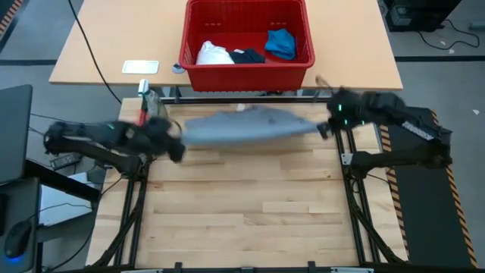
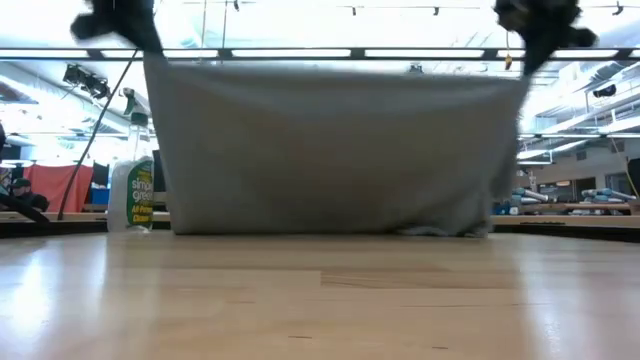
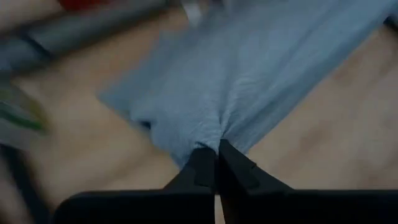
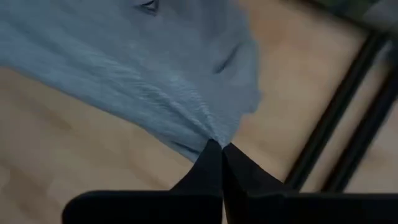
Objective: Fold laundry
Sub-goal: Fold the gray shirt
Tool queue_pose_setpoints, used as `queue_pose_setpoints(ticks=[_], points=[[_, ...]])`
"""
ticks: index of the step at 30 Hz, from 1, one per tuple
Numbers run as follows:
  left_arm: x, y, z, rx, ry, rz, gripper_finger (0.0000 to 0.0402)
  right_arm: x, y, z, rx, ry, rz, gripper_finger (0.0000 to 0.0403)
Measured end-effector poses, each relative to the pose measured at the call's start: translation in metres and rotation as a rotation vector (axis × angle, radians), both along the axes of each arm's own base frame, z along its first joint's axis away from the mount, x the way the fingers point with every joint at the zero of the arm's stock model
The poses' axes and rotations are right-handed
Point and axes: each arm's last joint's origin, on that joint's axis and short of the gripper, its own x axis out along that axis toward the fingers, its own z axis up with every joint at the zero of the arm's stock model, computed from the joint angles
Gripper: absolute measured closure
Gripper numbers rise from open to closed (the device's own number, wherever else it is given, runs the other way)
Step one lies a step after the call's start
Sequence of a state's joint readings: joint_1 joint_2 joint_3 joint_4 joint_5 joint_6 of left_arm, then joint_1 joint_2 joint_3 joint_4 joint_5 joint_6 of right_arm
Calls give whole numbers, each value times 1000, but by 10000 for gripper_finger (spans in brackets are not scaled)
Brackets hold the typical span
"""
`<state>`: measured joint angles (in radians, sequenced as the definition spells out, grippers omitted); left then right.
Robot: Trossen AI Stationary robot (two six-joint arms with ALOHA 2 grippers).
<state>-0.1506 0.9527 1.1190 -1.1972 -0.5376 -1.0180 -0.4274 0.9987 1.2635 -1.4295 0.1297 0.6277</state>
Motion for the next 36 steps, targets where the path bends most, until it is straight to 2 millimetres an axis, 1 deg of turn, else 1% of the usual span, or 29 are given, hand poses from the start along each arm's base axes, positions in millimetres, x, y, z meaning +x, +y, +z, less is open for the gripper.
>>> queue_pose_setpoints(ticks=[3,6,9,12,15,18,21,24,28,31,36], points=[[15,-17,-50,-141,-50,-32,395,-6,15,-36,104,-29,-12,403],[19,-32,-92,-267,-96,-30,395,-9,29,-66,211,-77,-12,403],[18,-46,-115,-366,-157,-11,397,-8,41,-88,316,-96,4,403],[10,-57,-128,-433,-154,11,399,-6,53,-105,423,-73,40,403],[6,-71,-133,-492,-150,16,399,-3,64,-116,546,-53,92,403],[4,-87,-138,-544,-142,4,400,1,76,-120,642,-54,148,403],[2,-99,-142,-597,-107,-4,400,4,83,-118,675,-74,164,403],[1,-102,-140,-605,-94,-5,400,4,84,-116,662,-83,152,403],[3,-87,-133,-532,-77,36,401,2,78,-119,598,-68,72,403],[7,-70,-120,-450,-92,65,401,1,70,-120,540,-65,-7,403],[10,-36,-102,-248,-191,230,401,-1,53,-121,364,-82,-178,403]])
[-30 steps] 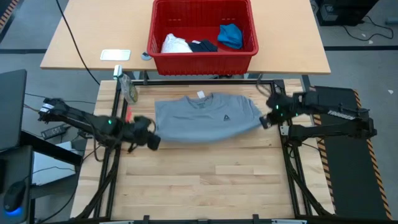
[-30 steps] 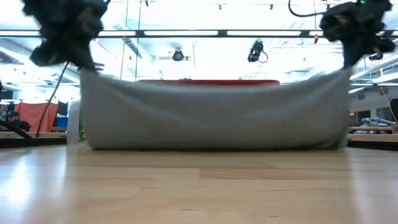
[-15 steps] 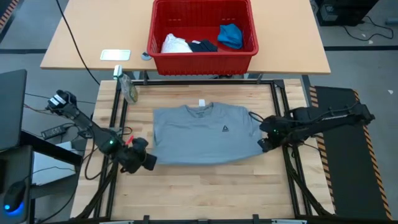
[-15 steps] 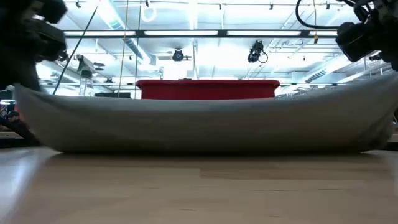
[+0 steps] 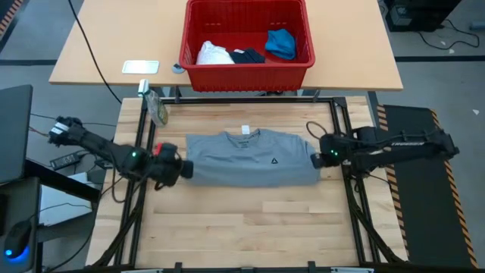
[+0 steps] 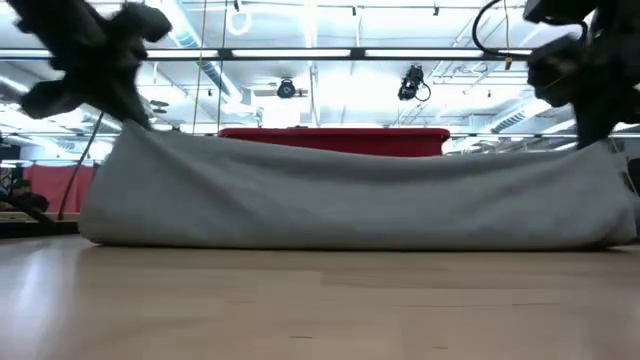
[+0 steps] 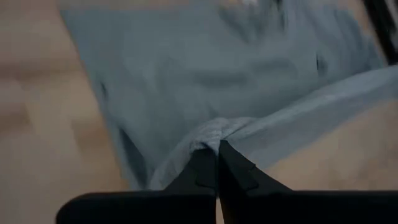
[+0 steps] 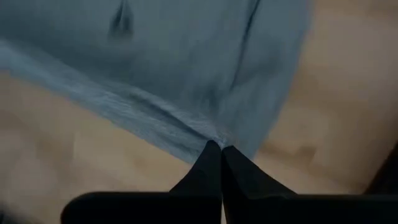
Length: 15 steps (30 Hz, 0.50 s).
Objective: Fold laundry
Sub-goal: Fold the gray shirt
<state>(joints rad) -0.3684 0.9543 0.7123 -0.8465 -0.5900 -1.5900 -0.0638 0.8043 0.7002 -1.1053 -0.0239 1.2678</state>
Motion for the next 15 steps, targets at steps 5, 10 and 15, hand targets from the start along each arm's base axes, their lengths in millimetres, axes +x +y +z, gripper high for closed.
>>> queue_pose_setpoints(ticks=[5,10,15], points=[[5,33,0,115,94,67,401,1,-23,-1,-178,1,-204,403],[10,71,-7,227,256,152,401,8,-48,-23,-300,28,-328,403],[22,108,-20,278,379,221,393,19,-69,-55,-393,27,-445,403]])
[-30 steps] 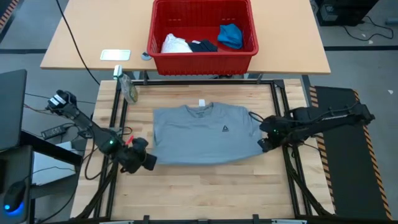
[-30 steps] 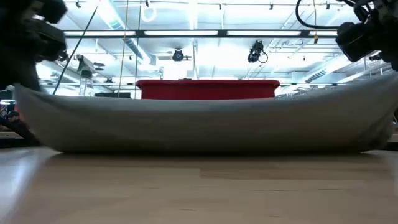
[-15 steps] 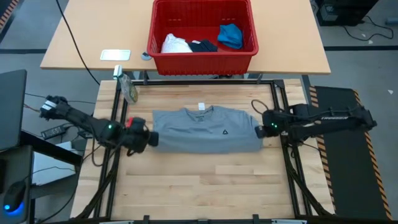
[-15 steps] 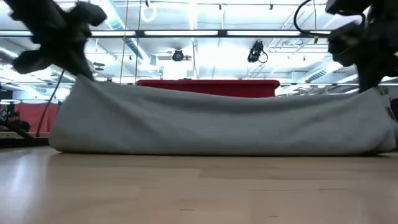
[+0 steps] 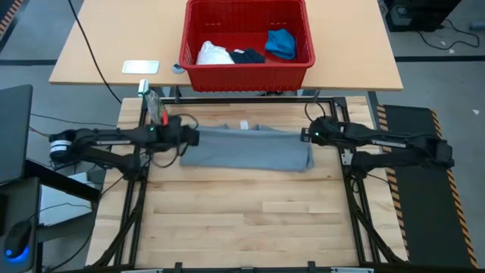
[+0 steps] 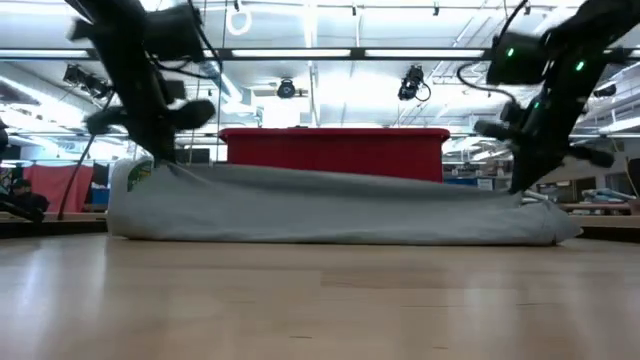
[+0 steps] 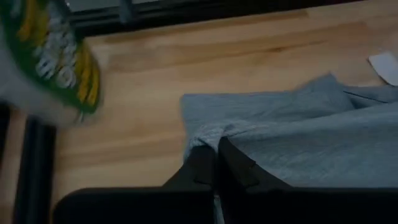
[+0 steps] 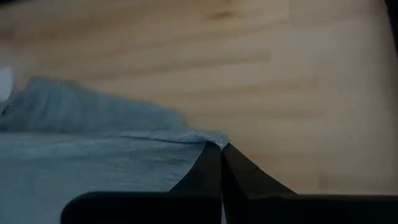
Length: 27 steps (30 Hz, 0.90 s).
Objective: Fold laundry
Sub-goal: Fold the gray shirt
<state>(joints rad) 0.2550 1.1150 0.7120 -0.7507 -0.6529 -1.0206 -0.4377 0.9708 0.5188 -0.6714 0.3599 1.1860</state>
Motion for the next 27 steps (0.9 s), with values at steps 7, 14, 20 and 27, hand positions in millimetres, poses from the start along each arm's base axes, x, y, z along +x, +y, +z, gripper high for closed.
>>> queue_pose_setpoints(ticks=[7,14,20,27], points=[[20,35,-22,-6,93,-62,335,10,-27,-27,-44,-23,-118,388],[16,55,-27,-195,63,-94,273,20,-38,-13,-3,-57,-21,336],[10,52,4,-148,-24,-172,242,23,-40,17,-102,-80,41,319],[12,42,43,-249,-248,-314,242,36,-37,30,-72,-134,516,338]])
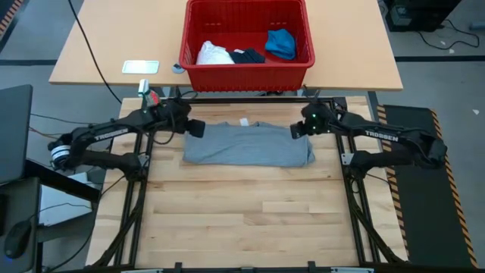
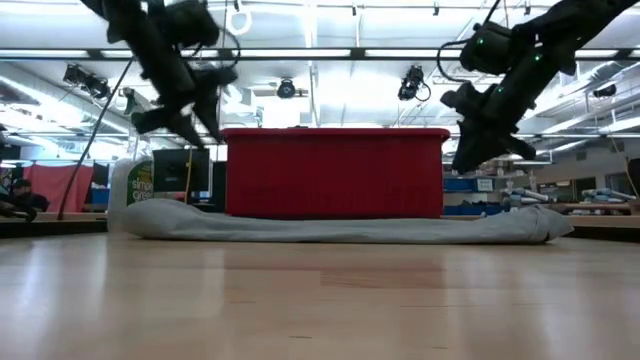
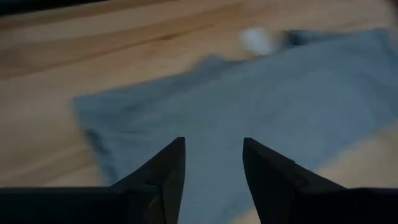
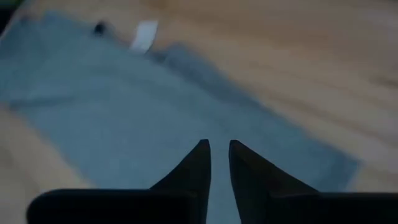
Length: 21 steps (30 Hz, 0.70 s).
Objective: Fold laundry
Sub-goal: Fold the gray shirt
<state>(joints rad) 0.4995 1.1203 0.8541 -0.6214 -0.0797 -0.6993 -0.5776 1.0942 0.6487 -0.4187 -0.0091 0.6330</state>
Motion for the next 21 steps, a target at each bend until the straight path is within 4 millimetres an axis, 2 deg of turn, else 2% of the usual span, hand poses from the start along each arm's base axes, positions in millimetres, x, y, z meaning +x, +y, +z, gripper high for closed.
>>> queue_pose_setpoints(ticks=[2,5,8,13,17,21], points=[[7,-8,4,3,-28,-31,247,3,0,-4,28,9,52,350],[25,-20,-6,-13,-57,-56,256,9,0,-15,48,62,101,375],[48,-33,-29,-59,-76,-61,259,18,1,-30,79,126,146,395],[82,-52,-64,-120,-58,-45,260,29,7,-55,129,239,219,396],[94,-68,-94,-189,17,-16,260,36,14,-71,157,315,298,398],[100,-80,-112,-236,58,8,260,43,20,-81,176,340,355,400]])
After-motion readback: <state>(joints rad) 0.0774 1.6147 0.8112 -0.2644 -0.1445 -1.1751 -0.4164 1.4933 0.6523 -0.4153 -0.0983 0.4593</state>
